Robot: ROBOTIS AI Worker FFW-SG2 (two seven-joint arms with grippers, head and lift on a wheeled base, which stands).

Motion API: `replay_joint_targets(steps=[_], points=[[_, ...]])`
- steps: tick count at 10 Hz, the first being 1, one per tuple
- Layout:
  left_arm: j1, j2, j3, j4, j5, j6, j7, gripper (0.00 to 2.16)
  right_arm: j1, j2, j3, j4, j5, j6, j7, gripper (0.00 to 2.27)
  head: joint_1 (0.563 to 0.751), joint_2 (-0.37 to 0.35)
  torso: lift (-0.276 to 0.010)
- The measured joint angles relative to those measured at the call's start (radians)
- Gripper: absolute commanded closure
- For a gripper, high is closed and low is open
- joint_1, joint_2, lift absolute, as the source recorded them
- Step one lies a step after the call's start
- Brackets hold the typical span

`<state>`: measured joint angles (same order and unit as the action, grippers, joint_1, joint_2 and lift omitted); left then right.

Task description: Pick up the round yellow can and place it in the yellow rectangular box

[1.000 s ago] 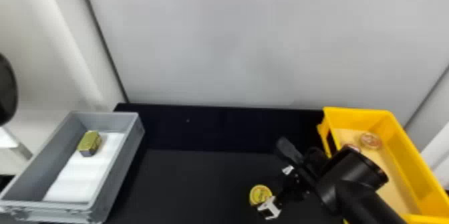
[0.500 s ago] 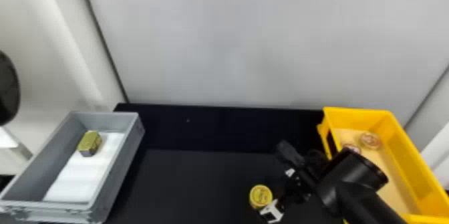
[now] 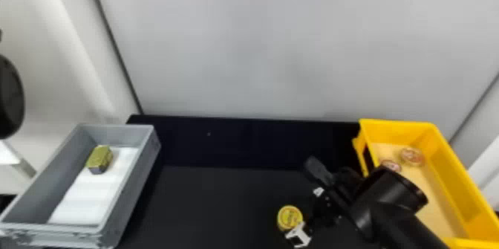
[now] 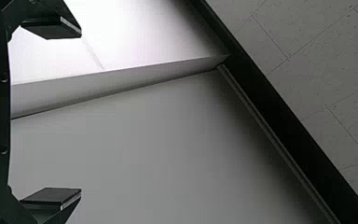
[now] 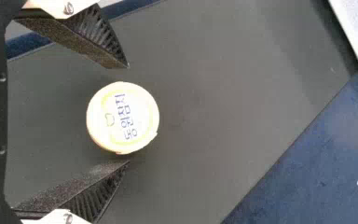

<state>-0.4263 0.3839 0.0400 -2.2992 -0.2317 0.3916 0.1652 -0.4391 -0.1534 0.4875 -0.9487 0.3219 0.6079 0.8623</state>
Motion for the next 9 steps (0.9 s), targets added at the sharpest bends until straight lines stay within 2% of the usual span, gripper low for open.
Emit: replay_joint_targets(steps=[3,5,7,9], points=[[0.0,0.001,-0.001,0.001,0.0,-0.003,-0.001,0.09,-0.012,-0.003,0.029,0.016,0.004,-0.025,-0.006,0.21,0.663,0.054,-0.01],[0.0,0.0,-0.001,0.001,0.0,-0.003,-0.002,0.09,-0.016,-0.008,0.039,0.02,0.018,-0.041,-0.006,0.62,0.663,0.054,-0.01],[0.004,0.002,0.001,-0.002,0.0,0.001,-0.005,0.09,-0.001,-0.013,0.023,-0.015,0.031,-0.023,-0.003,0.7,0.663,0.054,-0.01],[0.007,0.004,0.003,-0.007,0.0,0.006,-0.007,0.09,0.035,-0.028,-0.006,-0.119,0.057,0.041,0.031,0.71,0.663,0.054,-0.01]])
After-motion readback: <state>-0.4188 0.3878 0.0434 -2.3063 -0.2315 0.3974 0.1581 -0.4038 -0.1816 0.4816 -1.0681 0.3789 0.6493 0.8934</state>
